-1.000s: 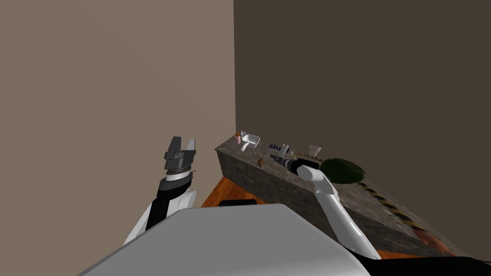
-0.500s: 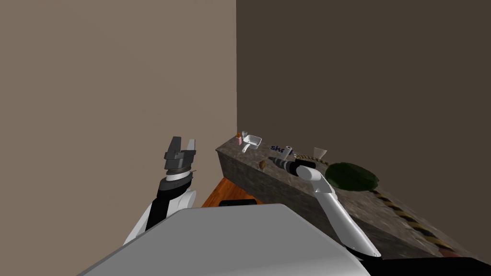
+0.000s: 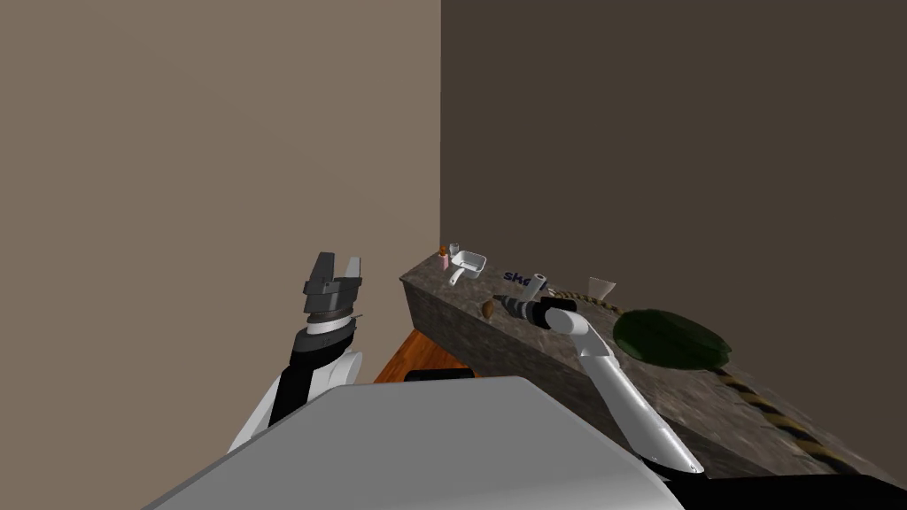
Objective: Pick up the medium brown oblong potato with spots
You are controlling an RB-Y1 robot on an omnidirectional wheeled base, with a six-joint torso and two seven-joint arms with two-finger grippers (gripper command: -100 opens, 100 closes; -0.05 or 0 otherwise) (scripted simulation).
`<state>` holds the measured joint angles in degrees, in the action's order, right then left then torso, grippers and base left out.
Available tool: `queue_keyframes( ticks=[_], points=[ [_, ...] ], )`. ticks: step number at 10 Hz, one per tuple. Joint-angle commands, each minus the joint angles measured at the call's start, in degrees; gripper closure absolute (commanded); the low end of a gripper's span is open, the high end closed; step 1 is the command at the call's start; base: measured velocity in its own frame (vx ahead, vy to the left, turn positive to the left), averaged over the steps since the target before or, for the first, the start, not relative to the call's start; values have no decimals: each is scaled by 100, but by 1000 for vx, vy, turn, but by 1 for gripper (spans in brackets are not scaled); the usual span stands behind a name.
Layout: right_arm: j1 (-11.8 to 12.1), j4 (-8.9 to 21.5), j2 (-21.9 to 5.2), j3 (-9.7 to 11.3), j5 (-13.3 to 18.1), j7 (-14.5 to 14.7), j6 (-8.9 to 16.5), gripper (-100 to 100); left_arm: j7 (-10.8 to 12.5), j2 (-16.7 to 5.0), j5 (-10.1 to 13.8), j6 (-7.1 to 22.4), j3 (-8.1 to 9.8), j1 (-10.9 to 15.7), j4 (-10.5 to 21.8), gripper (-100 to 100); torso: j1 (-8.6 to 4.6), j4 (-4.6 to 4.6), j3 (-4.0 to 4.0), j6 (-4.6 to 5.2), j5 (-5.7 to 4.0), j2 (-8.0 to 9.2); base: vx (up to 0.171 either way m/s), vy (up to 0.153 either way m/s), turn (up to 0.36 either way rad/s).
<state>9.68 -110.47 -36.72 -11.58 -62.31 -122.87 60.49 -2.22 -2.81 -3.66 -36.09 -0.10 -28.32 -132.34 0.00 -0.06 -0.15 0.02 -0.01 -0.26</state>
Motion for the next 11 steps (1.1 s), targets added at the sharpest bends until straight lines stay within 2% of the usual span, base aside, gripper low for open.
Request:
queue_keyframes(
  ticks=[1, 3, 4, 5, 6, 10, 11],
  points=[
    [51, 142, -25, 153, -146, -242, 110, -100, 0, 0, 0, 0, 0, 0, 0, 0, 0, 0, 0, 0, 0, 0, 78, 12, 80],
    [176, 310, -16, 364, -250, -464, 247, -100, 0, 0, 0, 0, 0, 0, 0, 0, 11, -1, -2, 1, 2, -3, 71, 36, 67],
    [123, 246, -14, 299, -197, -393, 192, -100, 0, 0, 0, 0, 0, 0, 0, 0, 17, -1, -1, 1, 3, -2, 31, 21, 10],
    [135, 251, -10, 314, -201, -420, 206, 0, 0, 0, 0, 0, 0, 0, 0, 0, 11, 2, 5, 2, 4, 10, 6, 4, -2],
    [90, 413, -27, 255, -220, -389, 159, -100, 0, 0, 0, 0, 0, 0, 0, 0, 5, 4, 11, 3, 2, 19, -28, 8, 142],
    [-85, 1064, -90, 27, -300, -275, -21, -100, 0, 0, 0, 0, 0, 2, 0, 0, 9, 13, 33, 1, 3, 58, -87, 16, 238],
    [-85, 1064, -90, 27, -300, -275, -21, -100, 0, 0, 0, 0, 0, 2, 0, 0, 9, 14, 35, 2, 3, 61, -77, 9, 43]
  ],
)
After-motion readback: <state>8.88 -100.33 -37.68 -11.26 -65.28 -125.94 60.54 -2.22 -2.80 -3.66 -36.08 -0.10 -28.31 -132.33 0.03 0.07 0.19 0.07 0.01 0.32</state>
